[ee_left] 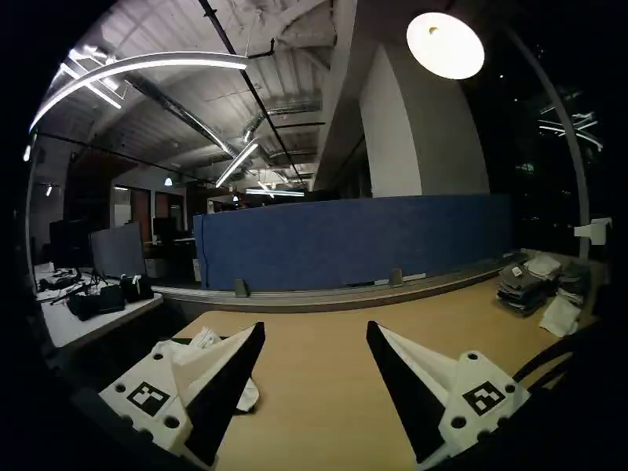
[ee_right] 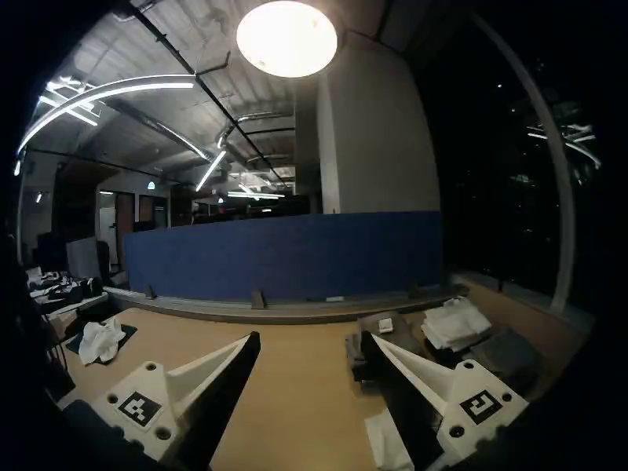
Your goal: Fold towel
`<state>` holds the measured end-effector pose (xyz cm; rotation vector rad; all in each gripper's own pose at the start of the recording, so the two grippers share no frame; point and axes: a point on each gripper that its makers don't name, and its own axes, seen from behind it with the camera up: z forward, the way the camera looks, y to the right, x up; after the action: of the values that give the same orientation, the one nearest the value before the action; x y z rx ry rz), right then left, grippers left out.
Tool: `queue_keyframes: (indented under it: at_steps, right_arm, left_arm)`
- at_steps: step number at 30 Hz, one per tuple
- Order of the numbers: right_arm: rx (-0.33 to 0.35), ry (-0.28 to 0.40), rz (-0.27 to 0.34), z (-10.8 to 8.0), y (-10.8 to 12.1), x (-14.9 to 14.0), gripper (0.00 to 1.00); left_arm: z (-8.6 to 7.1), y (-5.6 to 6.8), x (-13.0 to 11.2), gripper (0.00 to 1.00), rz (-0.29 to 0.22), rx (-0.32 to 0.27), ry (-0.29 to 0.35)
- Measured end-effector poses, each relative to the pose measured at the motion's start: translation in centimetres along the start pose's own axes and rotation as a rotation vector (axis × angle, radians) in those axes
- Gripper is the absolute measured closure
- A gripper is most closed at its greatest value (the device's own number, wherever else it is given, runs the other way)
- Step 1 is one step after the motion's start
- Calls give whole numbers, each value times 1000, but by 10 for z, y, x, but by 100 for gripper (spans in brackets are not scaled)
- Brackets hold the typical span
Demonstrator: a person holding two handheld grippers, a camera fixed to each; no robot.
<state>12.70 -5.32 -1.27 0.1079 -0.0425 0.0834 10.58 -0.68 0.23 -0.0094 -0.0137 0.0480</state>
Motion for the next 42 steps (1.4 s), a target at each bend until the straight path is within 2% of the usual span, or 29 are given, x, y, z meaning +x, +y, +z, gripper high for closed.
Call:
queue_keyframes:
  at_steps: [12, 21, 27, 38, 42]
  right_arm:
    - [-70, -10, -5, 5, 21, -6, 0]
    - [-69, -16, -31, 9, 19, -15, 0]
    - [-59, 1, -29, 12, 15, -16, 0]
    - [-57, 10, -24, 13, 16, -20, 0]
    - [-56, 14, -23, 13, 16, -19, 0]
  left_arm:
    - [2, -7, -35, 4, -14, 17, 29]
    - [4, 6, -66, 4, -35, 14, 25]
    - [4, 7, -82, 4, -40, 17, 23]
    - [1, 0, -93, 4, -83, 26, 22]
    - [1, 1, -93, 4, -75, 27, 21]
